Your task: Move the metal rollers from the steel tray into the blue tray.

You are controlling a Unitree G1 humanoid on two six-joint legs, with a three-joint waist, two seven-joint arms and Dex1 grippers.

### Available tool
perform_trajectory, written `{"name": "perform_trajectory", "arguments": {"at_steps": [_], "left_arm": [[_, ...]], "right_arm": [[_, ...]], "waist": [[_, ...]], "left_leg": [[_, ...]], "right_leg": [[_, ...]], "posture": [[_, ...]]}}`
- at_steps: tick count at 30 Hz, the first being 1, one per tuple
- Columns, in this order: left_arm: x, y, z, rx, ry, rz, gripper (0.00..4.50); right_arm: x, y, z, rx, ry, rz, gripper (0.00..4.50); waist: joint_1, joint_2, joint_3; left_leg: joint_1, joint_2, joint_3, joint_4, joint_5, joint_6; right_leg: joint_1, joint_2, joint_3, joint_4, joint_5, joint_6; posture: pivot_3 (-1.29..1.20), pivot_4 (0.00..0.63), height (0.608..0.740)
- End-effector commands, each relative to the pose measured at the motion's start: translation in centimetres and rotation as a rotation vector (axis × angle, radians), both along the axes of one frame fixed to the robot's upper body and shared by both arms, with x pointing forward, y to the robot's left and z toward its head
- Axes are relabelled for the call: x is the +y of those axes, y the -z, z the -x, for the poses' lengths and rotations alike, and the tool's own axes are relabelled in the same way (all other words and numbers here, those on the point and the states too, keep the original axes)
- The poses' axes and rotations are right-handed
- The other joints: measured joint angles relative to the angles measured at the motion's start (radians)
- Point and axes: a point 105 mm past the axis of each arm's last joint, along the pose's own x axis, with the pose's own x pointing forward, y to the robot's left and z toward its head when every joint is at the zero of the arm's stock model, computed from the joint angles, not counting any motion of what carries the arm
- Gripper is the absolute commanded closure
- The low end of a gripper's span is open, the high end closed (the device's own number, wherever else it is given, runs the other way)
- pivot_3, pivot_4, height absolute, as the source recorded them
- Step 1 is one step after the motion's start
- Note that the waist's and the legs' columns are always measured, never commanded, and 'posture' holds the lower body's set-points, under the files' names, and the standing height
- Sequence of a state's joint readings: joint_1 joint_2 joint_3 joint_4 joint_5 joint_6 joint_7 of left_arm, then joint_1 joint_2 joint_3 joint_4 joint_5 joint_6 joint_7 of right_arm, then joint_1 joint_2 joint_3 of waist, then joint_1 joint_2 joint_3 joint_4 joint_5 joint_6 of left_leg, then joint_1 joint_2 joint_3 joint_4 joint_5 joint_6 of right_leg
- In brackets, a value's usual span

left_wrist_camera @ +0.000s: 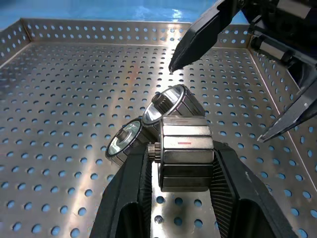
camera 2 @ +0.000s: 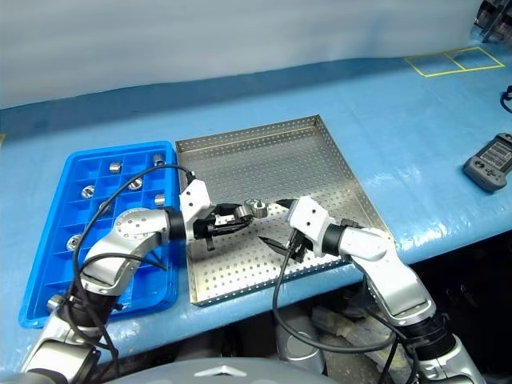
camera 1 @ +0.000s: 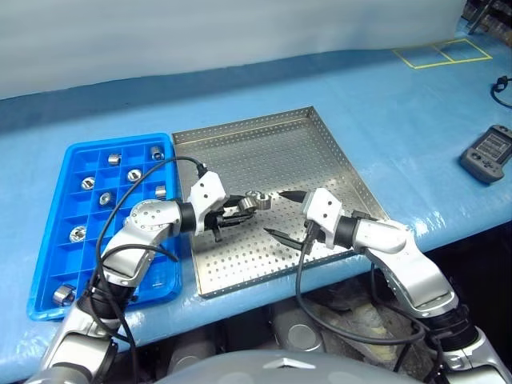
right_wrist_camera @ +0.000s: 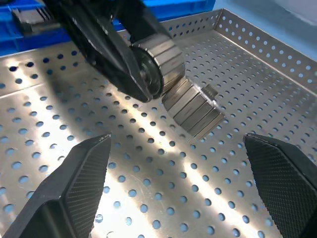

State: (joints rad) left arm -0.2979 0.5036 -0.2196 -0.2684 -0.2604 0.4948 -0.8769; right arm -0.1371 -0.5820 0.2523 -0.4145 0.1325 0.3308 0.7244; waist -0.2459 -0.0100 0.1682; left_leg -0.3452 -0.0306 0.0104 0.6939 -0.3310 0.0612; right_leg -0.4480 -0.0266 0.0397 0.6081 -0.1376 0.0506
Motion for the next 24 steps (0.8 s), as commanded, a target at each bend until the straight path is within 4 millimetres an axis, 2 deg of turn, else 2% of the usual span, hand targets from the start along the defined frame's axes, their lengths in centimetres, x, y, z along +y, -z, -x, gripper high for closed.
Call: {"name": "perform_trajectory", "arguments": {"at_steps": [1, 10, 13, 17, 24], "left_arm": [[-0.4, -2.8, 0.3, -0.106, 0.045, 0.024, 3.23], [-0.7, -3.0, 0.6, -0.124, 0.059, 0.011, 3.23], [-0.8, -2.9, 0.5, -0.124, 0.06, 0.008, 3.23], [-0.9, -2.8, 0.5, -0.122, 0.062, 0.005, 3.23], [-1.0, -2.4, 0.5, -0.11, 0.061, -0.002, 3.23]], "right_arm": [[0.8, -1.8, -0.4, -0.155, -0.018, 0.038, 0.0], [0.6, -2.9, -2.0, -0.31, 0.04, 0.096, 0.0], [0.7, -3.0, -2.1, -0.324, 0.034, 0.103, 0.58], [0.9, -3.3, -2.1, -0.353, 0.024, 0.11, 1.85], [1.6, -3.9, -1.7, -0.386, -0.001, 0.099, 1.85]], "waist": [[0.001, 0.0, 0.0], [0.003, 0.0, 0.0], [0.004, 0.0, 0.0], [0.004, 0.0, 0.0], [0.004, 0.0, 0.0]], "left_leg": [[0.0, 0.0, 0.0, 0.0, 0.0, 0.0], [0.0, 0.0, 0.0, 0.0, 0.0, 0.0], [0.0, 0.0, -0.001, 0.0, 0.0, 0.0], [0.0, 0.0, -0.001, 0.0, 0.0, 0.0], [0.0, 0.0, -0.001, 0.0, 0.0, 0.0]], "right_leg": [[0.0, 0.0, 0.0, 0.0, 0.0, 0.0], [0.0, -0.002, 0.0, 0.0, 0.0, -0.001], [0.0, -0.001, 0.0, 0.0, 0.0, -0.001], [0.0, -0.002, 0.0, 0.0, 0.0, -0.001], [0.0, -0.002, 0.0, 0.0, 0.0, -0.001]], "posture": [[-0.29, 0.15, 0.74], [-0.29, 0.15, 0.74], [-0.29, 0.15, 0.74], [-0.28, 0.15, 0.74], [-0.28, 0.15, 0.74]]}}
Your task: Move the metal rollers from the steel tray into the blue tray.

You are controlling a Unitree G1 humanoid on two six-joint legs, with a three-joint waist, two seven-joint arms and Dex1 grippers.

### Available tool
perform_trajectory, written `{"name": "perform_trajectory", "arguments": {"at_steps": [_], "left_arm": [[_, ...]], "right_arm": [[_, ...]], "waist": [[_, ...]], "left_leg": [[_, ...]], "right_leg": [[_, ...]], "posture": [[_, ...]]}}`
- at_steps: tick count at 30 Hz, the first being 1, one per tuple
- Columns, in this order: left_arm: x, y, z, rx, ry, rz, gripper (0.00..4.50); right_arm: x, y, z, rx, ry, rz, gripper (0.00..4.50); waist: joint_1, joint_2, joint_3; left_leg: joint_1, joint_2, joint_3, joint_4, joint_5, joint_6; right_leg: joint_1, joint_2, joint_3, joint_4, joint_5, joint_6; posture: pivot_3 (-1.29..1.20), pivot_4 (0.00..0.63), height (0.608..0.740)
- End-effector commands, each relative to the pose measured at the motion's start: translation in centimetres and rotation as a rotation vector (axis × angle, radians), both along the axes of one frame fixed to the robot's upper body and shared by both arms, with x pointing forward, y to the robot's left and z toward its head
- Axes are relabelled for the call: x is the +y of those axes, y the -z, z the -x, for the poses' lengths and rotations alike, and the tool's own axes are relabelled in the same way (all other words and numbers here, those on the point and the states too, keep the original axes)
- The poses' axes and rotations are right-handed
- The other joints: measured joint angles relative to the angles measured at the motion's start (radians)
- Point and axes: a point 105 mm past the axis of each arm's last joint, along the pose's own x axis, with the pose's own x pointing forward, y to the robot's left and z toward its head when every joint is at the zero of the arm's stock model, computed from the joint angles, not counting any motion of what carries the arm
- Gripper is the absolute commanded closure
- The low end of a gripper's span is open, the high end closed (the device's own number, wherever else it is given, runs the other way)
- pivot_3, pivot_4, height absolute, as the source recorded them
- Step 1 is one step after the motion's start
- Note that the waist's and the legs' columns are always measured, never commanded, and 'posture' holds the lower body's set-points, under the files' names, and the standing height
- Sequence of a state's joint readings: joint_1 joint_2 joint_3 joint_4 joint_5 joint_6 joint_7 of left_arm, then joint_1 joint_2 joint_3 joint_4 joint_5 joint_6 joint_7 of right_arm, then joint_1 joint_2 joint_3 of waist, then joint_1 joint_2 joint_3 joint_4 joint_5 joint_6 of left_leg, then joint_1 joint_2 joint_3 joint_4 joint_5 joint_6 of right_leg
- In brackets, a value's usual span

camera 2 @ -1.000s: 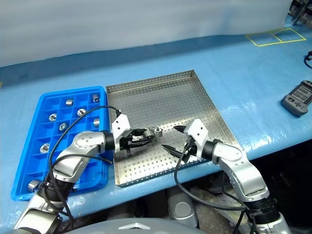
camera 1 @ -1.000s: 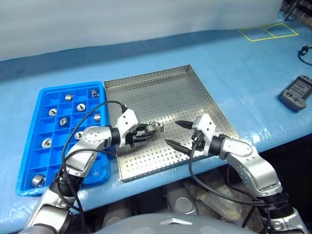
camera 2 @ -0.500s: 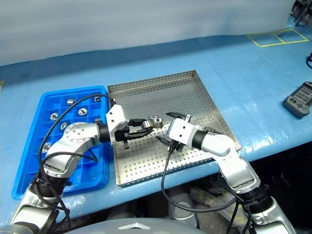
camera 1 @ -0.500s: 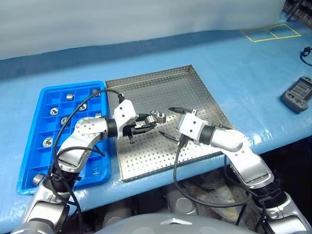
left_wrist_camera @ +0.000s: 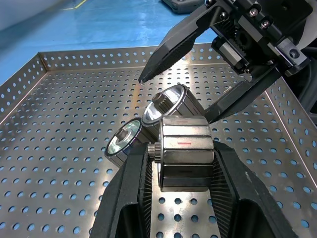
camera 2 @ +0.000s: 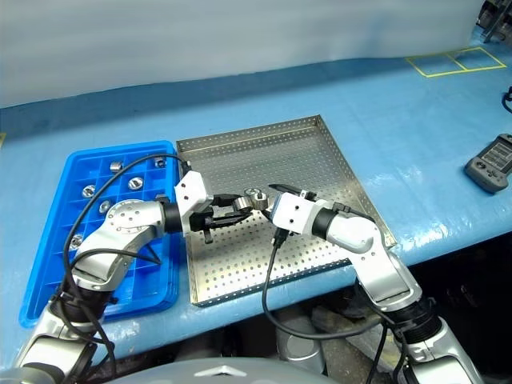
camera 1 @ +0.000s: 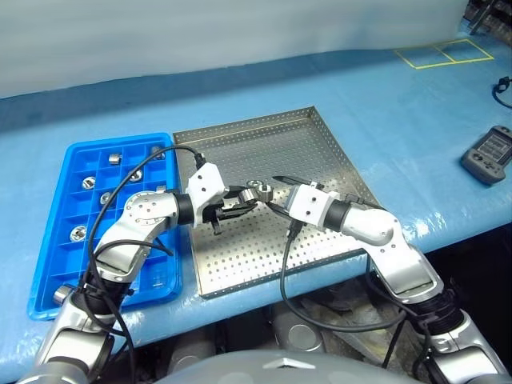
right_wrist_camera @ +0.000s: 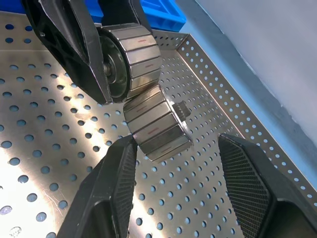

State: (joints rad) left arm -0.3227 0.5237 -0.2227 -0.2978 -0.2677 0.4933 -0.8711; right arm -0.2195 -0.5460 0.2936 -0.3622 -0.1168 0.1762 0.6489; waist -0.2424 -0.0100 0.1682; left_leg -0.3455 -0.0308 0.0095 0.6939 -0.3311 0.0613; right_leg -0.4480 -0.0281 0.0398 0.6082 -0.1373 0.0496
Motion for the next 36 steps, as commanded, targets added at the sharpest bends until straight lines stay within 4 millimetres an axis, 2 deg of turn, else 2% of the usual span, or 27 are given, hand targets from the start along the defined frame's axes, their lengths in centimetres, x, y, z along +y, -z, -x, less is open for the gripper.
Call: {"name": "perform_trajectory", "arguments": {"at_steps": [1, 20, 31, 36], "left_arm": [[-0.8, -1.2, 0.6, -0.059, 0.045, 0.006, 3.23], [-0.9, -0.7, 0.6, -0.041, 0.039, 0.003, 3.23], [-0.9, -0.5, 0.2, -0.022, 0.025, 0.008, 3.23], [-0.9, -0.5, 0.1, -0.019, 0.02, 0.009, 3.23]], "right_arm": [[0.9, -2.3, 0.4, -0.102, -0.041, -0.026, 1.85], [2.6, -4.1, 2.1, -0.18, -0.137, -0.023, 1.85], [5.0, -4.0, 4.1, -0.18, -0.28, -0.01, 1.85], [5.5, -4.2, 4.6, -0.186, -0.316, -0.008, 3.34]], "waist": [[0.0, 0.0, 0.0], [0.0, 0.0, 0.0], [-0.003, 0.0, 0.0], [-0.004, 0.0, 0.0]], "left_leg": [[0.0, 0.0, 0.0, 0.0, 0.0, 0.0], [0.0, 0.0, 0.0, 0.0, 0.0, 0.0], [0.0, 0.0, 0.0, 0.0, 0.0, -0.001], [0.0, 0.0, 0.0, 0.0, 0.0, 0.0]], "right_leg": [[0.0, 0.0, 0.0, 0.0, 0.0, 0.0], [0.0, 0.0, 0.0, 0.0, 0.001, -0.001], [0.0, 0.0, 0.0, 0.0, 0.001, -0.001], [0.0, 0.0, 0.0, 0.0, 0.001, -0.001]], "posture": [[-0.29, 0.15, 0.74], [-0.29, 0.15, 0.74], [-0.3, 0.15, 0.74], [-0.29, 0.15, 0.74]]}}
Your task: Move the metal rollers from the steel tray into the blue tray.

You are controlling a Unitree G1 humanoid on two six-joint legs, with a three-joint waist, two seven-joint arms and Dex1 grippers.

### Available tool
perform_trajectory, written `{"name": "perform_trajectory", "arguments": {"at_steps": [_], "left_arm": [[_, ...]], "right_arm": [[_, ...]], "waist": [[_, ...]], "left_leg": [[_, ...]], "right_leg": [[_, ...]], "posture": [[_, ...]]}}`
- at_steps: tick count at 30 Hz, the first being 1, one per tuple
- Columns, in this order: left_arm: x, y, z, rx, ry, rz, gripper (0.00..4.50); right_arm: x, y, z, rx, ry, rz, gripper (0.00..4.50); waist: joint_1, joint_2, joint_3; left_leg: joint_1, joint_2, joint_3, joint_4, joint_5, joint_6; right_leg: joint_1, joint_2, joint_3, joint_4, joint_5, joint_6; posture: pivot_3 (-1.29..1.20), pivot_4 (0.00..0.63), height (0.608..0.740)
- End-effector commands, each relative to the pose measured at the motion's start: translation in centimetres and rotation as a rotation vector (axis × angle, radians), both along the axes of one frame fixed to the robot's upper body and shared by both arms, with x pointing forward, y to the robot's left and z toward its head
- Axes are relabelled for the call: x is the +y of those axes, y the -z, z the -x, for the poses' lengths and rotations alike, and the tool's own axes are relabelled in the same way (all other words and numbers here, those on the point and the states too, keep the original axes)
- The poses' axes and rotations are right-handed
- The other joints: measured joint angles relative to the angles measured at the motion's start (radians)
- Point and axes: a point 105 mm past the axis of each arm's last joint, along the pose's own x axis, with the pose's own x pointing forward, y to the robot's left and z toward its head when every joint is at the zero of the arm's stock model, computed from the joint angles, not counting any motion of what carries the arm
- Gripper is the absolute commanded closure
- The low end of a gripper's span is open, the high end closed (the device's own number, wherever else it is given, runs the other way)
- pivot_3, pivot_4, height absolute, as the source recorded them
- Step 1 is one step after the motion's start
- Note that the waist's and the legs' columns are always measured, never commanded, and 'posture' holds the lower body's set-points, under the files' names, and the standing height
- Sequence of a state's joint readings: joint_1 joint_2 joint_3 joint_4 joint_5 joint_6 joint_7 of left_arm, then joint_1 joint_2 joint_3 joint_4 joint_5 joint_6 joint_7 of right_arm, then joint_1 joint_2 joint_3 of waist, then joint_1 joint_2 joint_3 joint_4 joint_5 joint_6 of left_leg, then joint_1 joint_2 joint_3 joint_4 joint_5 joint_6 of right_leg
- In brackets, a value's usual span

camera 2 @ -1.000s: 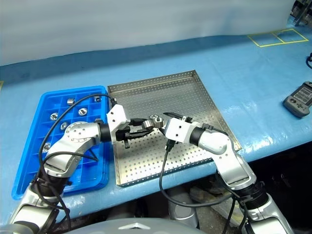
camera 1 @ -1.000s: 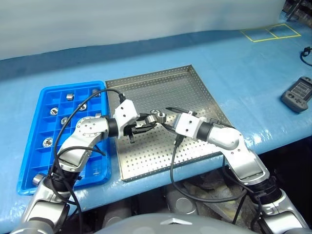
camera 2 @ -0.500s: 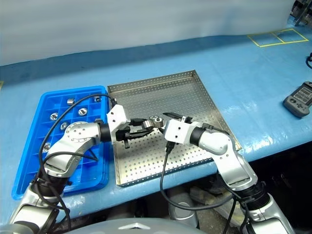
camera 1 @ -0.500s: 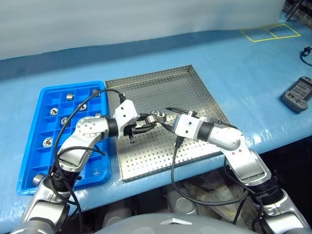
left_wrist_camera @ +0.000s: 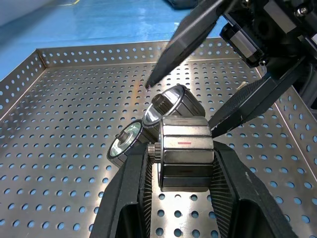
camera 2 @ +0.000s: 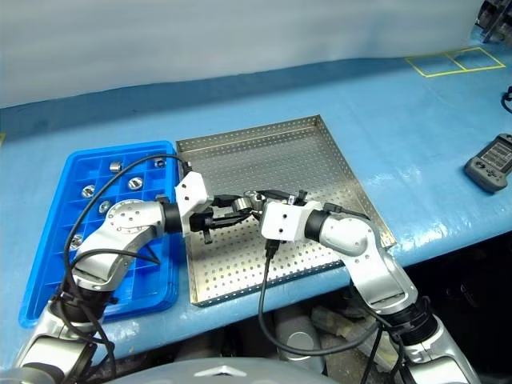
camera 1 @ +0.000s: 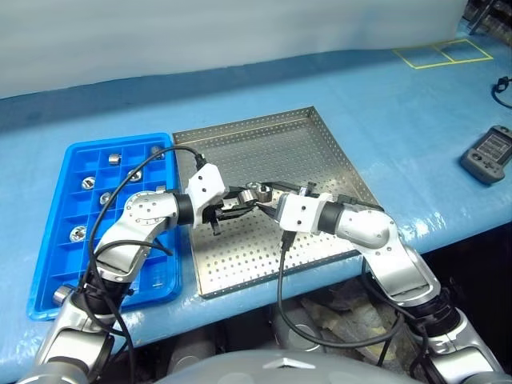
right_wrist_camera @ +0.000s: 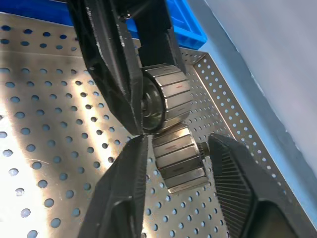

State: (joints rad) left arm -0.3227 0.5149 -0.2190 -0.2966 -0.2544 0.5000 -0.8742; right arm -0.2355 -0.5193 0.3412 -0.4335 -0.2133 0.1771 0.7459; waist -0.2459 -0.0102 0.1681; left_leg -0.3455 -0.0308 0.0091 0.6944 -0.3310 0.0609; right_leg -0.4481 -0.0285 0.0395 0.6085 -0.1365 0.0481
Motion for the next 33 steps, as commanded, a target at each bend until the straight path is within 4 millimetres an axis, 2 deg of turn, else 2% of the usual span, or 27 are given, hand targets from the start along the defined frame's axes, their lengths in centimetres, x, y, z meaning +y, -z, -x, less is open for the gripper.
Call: {"name": "perform_trajectory", "arguments": {"at_steps": [1, 13, 16, 24, 28, 33], "left_arm": [[-0.9, -0.6, 0.2, -0.021, 0.025, 0.013, 3.23], [-0.8, -0.7, 0.1, -0.034, 0.016, 0.012, 3.23], [-0.7, -0.9, 0.0, -0.065, 0.006, 0.01, 3.23], [-0.8, -4.2, -0.5, -0.242, -0.018, 0.167, 3.23], [-0.5, -5.1, -0.6, -0.284, -0.039, 0.21, 3.23], [0.0, -6.0, -0.9, -0.299, -0.099, 0.286, 3.23]], "right_arm": [[3.4, -3.7, 3.0, -0.126, -0.205, -0.093, 3.68], [2.4, -2.3, 1.9, -0.071, -0.133, -0.059, 3.7], [2.0, -2.4, 1.5, 0.042, -0.084, -0.19, 3.7], [0.4, -3.0, 0.7, 0.59, 0.019, -0.698, 3.7], [-0.2, -2.4, 0.1, 0.691, 0.078, -0.763, 3.7], [-0.5, -1.8, -0.6, 0.726, 0.149, -0.79, 3.7]], "waist": [[0.0, 0.0, 0.0], [0.0, 0.0, 0.0], [0.001, 0.0, 0.0], [0.007, 0.0, 0.0], [0.006, 0.0, 0.0], [0.005, 0.0, 0.0]], "left_leg": [[0.0, 0.0, 0.0, 0.0, 0.0, 0.0], [0.0, 0.0, 0.0, 0.0, 0.0, 0.0], [0.0, 0.0, 0.0, 0.0, 0.0, 0.0], [0.0, 0.0, -0.002, 0.0, 0.0, 0.0], [-0.001, 0.0, -0.003, 0.0, 0.0, 0.0], [-0.001, 0.0, -0.003, 0.0, 0.0, 0.0]], "right_leg": [[0.0, 0.0, 0.0, 0.0, 0.0, 0.0], [0.0, 0.0, 0.0, 0.0, 0.002, -0.003], [0.0, 0.0, 0.0, 0.0, 0.002, -0.003], [0.0, -0.005, -0.001, 0.0, 0.002, -0.003], [0.0, -0.006, -0.002, 0.0, 0.002, -0.004], [0.0, -0.005, -0.002, 0.001, 0.002, -0.003]], "posture": [[-0.29, 0.15, 0.74], [-0.29, 0.15, 0.74], [-0.29, 0.15, 0.74], [-0.29, 0.15, 0.74], [-0.29, 0.15, 0.74], [-0.28, 0.15, 0.74]]}}
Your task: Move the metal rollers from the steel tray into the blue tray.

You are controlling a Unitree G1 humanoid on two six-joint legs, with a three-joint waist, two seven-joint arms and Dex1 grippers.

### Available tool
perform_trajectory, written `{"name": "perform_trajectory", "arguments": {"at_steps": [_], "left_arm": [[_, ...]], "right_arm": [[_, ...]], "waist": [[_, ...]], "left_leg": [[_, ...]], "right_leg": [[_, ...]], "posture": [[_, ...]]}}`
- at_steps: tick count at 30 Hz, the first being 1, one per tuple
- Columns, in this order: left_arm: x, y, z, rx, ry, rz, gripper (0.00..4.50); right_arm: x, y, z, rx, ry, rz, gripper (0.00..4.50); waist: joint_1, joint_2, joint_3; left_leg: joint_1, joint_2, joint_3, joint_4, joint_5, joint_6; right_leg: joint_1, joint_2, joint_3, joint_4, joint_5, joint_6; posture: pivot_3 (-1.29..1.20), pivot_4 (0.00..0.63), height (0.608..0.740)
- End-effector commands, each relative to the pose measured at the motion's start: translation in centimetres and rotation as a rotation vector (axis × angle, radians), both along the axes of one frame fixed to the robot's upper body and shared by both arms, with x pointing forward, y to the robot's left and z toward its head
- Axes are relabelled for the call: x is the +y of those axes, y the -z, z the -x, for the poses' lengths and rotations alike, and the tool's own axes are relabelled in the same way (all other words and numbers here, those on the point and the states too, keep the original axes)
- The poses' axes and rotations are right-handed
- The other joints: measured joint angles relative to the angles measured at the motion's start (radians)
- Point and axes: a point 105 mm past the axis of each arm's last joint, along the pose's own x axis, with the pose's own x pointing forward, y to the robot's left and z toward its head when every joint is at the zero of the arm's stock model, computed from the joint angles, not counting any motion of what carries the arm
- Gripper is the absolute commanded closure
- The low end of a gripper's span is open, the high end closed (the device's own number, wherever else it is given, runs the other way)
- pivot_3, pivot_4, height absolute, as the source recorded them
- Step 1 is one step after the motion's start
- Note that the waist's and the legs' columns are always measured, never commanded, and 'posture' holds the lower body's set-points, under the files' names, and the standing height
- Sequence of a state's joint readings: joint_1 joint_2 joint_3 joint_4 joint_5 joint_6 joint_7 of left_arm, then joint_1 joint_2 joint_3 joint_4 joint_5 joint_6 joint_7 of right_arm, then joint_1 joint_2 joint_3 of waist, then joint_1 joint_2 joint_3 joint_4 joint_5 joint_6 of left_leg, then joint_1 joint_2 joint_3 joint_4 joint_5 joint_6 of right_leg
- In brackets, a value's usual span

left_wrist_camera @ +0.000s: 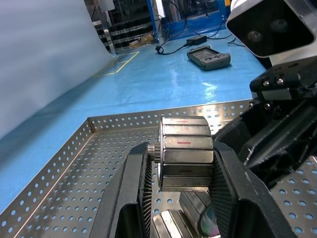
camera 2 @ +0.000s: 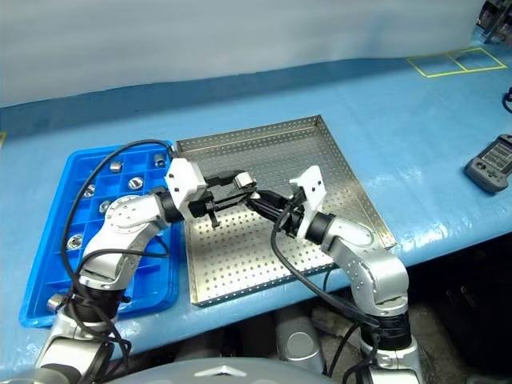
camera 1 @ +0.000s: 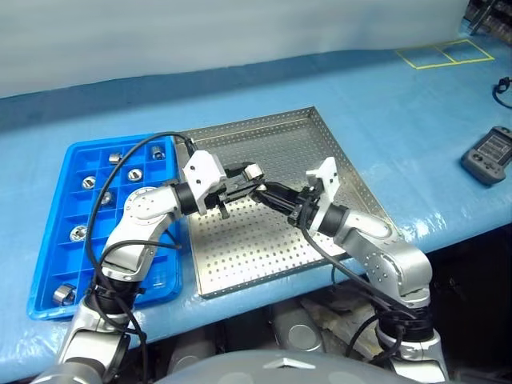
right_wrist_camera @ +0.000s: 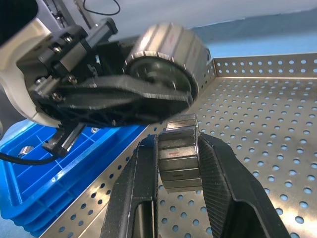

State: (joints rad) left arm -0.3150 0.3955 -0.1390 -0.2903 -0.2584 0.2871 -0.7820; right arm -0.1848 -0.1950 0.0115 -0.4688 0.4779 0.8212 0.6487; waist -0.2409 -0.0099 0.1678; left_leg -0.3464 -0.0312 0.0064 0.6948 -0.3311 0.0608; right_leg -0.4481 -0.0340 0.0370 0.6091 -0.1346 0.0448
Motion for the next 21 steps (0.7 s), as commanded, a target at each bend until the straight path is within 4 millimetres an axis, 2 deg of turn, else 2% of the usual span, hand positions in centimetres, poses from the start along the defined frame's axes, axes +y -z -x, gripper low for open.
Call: {"name": "perform_trajectory", "arguments": {"at_steps": [1, 5, 9, 11, 16, 21], "left_arm": [[0.7, -2.3, -0.1, -0.067, -0.048, 0.109, 3.23], [1.5, -2.6, -0.4, -0.054, -0.109, 0.15, 3.23], [3.8, -1.9, -1.4, 0.004, -0.27, 0.154, 3.23], [5.1, -1.3, -1.5, 0.041, -0.36, 0.129, 3.23], [8.4, 0.9, 0.0, 0.129, -0.529, -0.064, 3.23], [11.0, 0.9, 2.4, 0.187, -0.609, -0.226, 3.23]], "right_arm": [[-0.2, -1.1, -0.4, -0.019, 0.032, -0.032, 3.7], [-0.8, -0.8, -0.9, -0.051, 0.074, 0.032, 3.7], [-2.6, 0.4, -1.4, -0.174, 0.126, 0.306, 3.7], [-3.6, 0.5, -1.7, -0.198, 0.153, 0.348, 3.7], [-6.0, 0.5, -2.5, -0.219, 0.22, 0.409, 3.7], [-6.4, -0.1, -2.9, -0.289, 0.195, 0.443, 3.7]], "waist": [[0.0, 0.0, 0.0], [0.0, 0.0, 0.0], [0.0, 0.0, 0.0], [-0.002, 0.0, 0.0], [-0.003, -0.001, 0.0], [0.013, -0.004, 0.002]], "left_leg": [[0.0, 0.0, 0.0, 0.0, 0.0, 0.0], [0.0, 0.0, 0.0, 0.0, 0.0, 0.0], [-0.001, -0.001, 0.0, 0.0, 0.0, 0.001], [-0.001, -0.001, 0.0, 0.0, -0.001, 0.001], [-0.001, 0.0, 0.0, 0.0, -0.001, 0.0], [0.0, 0.0, 0.0, 0.0, -0.001, 0.0]], "right_leg": [[0.0, 0.0, 0.0, 0.0, 0.0, 0.0], [0.0, 0.0, 0.0, 0.0, 0.0, 0.0], [0.0, 0.0, 0.0, -0.001, 0.0, 0.001], [0.0, 0.0, -0.001, -0.001, -0.001, 0.002], [0.0, 0.006, 0.0, 0.0, -0.003, 0.005], [0.0, 0.006, 0.0, -0.001, -0.004, 0.005]], "posture": [[-0.28, 0.15, 0.74], [-0.28, 0.15, 0.74], [-0.28, 0.15, 0.74], [-0.27, 0.15, 0.74], [-0.25, 0.15, 0.74], [-0.18, 0.15, 0.74]]}}
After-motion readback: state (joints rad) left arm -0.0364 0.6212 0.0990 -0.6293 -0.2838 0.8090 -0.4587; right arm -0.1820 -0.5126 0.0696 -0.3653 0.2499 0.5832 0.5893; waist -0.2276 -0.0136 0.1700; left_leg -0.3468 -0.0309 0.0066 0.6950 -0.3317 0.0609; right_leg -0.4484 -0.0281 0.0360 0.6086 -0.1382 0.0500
